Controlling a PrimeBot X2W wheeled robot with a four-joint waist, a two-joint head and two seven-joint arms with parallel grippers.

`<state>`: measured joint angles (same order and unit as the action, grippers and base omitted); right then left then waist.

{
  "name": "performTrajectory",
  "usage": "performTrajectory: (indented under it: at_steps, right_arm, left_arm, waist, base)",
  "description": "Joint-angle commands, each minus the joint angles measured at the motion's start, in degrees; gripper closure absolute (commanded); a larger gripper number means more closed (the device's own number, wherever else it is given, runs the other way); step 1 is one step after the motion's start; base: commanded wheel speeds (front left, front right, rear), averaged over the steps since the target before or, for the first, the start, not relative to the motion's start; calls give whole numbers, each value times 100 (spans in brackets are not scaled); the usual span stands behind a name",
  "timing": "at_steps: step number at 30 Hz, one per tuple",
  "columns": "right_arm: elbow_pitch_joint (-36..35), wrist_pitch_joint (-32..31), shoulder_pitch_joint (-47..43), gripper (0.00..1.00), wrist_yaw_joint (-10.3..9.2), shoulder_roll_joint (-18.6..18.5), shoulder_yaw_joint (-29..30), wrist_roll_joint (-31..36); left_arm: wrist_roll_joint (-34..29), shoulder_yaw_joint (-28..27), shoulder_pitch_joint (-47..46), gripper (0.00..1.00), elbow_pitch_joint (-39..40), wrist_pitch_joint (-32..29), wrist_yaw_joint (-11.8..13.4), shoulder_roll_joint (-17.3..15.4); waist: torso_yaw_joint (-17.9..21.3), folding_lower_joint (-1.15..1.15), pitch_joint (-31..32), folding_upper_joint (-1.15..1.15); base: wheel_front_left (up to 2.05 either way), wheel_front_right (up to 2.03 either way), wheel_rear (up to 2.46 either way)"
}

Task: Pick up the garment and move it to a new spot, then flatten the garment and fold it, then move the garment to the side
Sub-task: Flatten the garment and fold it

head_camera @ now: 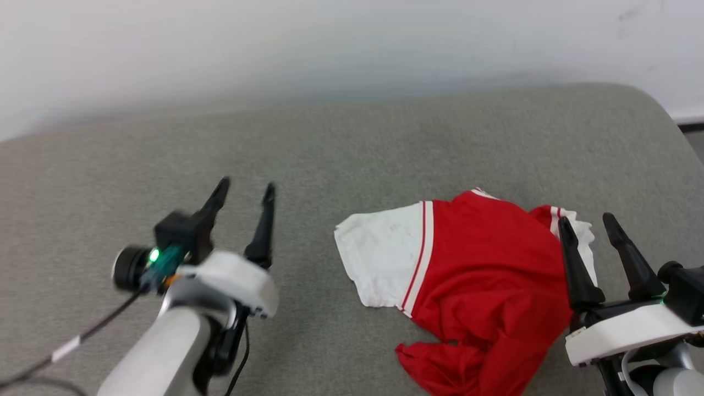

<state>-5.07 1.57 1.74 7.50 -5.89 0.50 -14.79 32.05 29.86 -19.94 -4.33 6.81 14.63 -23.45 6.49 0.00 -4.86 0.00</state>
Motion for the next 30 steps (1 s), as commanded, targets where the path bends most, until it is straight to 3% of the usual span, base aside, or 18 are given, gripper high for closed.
performTrajectory:
  at_steps: [1, 13, 23, 24, 25, 30]
  right_arm:
    - [-112, 20, -6, 0, -2, 40, -27, 36]
    - [-482, 88, 275, 0, -2, 167, -213, 126]
    - [-300, 178, 333, 0, -2, 223, -301, 16]
    - [-289, 191, 340, 0, -2, 229, -305, 10]
    - [-271, 189, 342, 0, -2, 233, -307, -14]
    - [-216, 184, 310, 0, -2, 248, -230, -69]
  left_arm:
    - [-40, 92, -264, 0, -25, -165, -95, 16]
    - [407, 1033, -1838, 0, -1407, -2822, -1267, 177]
    - [651, 1688, -1999, 0, -2549, -4405, -1810, 280]
    - [654, 1752, -2001, 54, -2598, -4502, -1852, 301]
    - [639, 1789, -2004, 98, -2623, -4533, -1878, 326]
    - [478, 1632, -2225, 100, -2484, -3875, -1772, 340]
  waist:
    - [217, 0, -279, 0]
    - [653, 0, -1135, 0]
    - [764, 0, -1280, 0]
    - [768, 0, -1278, 0]
    - [770, 0, -1273, 0]
    - [671, 0, -1190, 0]
  base:
    - [0, 0, 0]
    - [0, 0, 0]
    - [0, 0, 0]
    - [0, 0, 0]
    - [0, 0, 0]
    - [0, 0, 0]
